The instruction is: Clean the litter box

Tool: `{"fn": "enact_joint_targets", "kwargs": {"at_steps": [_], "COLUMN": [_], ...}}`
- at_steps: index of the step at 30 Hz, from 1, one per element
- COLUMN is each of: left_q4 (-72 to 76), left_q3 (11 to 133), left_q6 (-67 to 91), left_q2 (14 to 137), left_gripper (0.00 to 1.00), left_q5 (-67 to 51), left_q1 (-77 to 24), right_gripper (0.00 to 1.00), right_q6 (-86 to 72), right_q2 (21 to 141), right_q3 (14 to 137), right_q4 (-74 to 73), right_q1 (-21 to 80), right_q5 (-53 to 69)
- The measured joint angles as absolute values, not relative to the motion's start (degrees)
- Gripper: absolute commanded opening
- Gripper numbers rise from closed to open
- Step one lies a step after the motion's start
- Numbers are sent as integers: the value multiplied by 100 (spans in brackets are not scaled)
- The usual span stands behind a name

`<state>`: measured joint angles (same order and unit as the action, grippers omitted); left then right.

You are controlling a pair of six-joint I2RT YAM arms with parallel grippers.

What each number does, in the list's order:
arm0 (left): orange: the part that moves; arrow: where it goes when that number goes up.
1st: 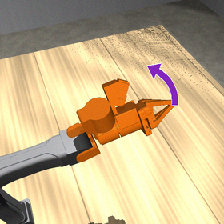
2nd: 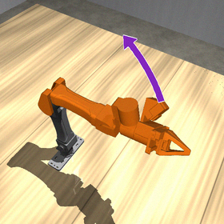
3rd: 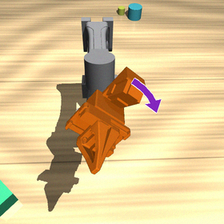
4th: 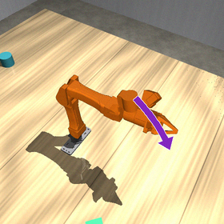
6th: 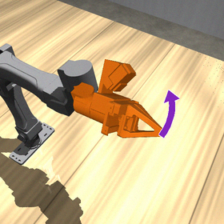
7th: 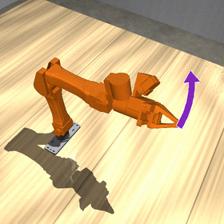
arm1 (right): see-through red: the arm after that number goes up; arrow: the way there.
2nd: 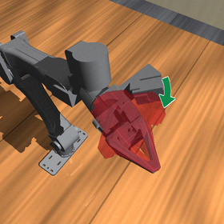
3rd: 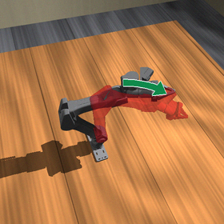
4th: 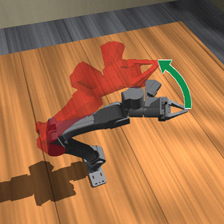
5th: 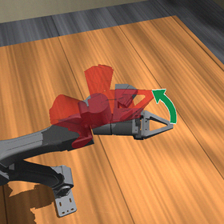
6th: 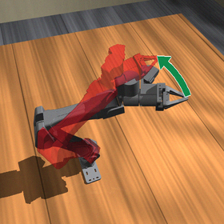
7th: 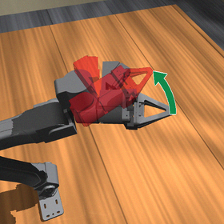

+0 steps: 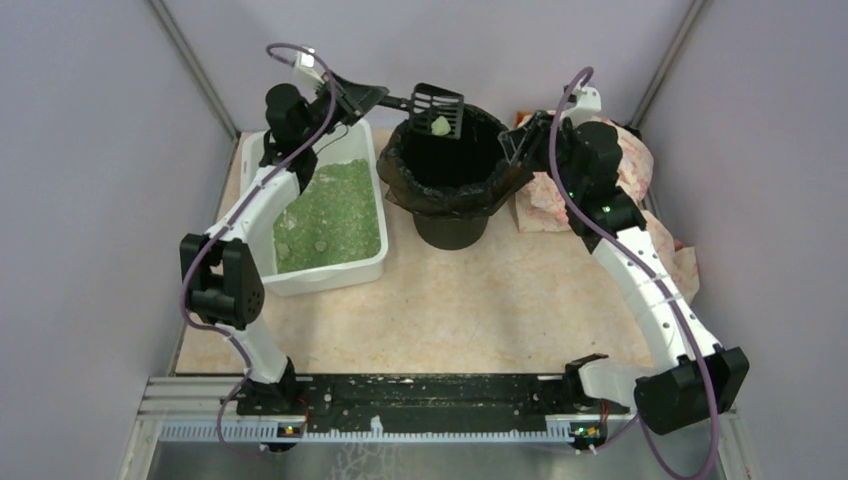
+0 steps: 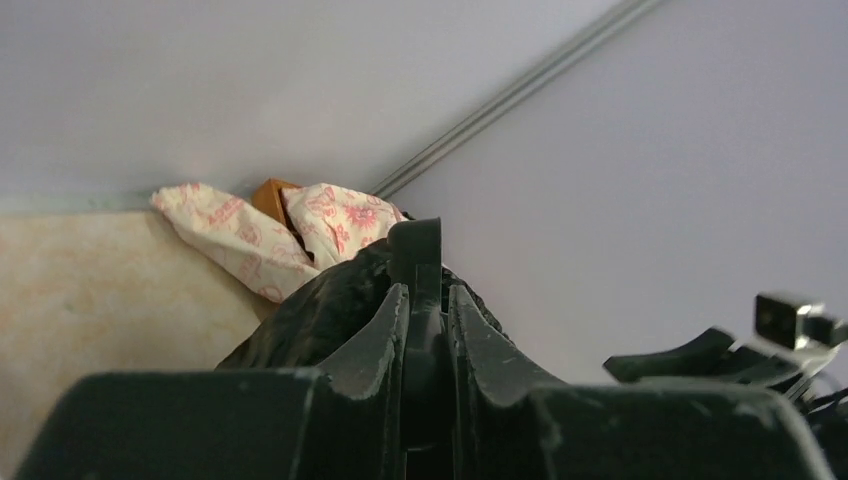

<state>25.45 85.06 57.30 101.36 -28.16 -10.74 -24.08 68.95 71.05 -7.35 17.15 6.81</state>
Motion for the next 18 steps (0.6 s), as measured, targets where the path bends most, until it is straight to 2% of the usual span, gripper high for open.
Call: {"fn": "enact_joint_targets", "kwargs": {"at_steps": [6,13,18], "left_q4": [2488,1334,746], "left_q3": [8871,9378,9566], "left_q6": [3756,1494,604], "left_q2": [9990,9743,9561], "left_gripper": [0,0,0], "left_q5": [-2818,-2749,-2550], "left_q1": [-1614,-1959,-2244], "right_gripper": [41,41,41], "right_q6": [-2324,-2309,-2322], "right_q2": [6702,6702,6779], "right_q3": [7105,7094,7094], "right_q4": [-792,-860,-827], "right_q1": [1527,1356,1341], "right_q5": [607,635,764]}}
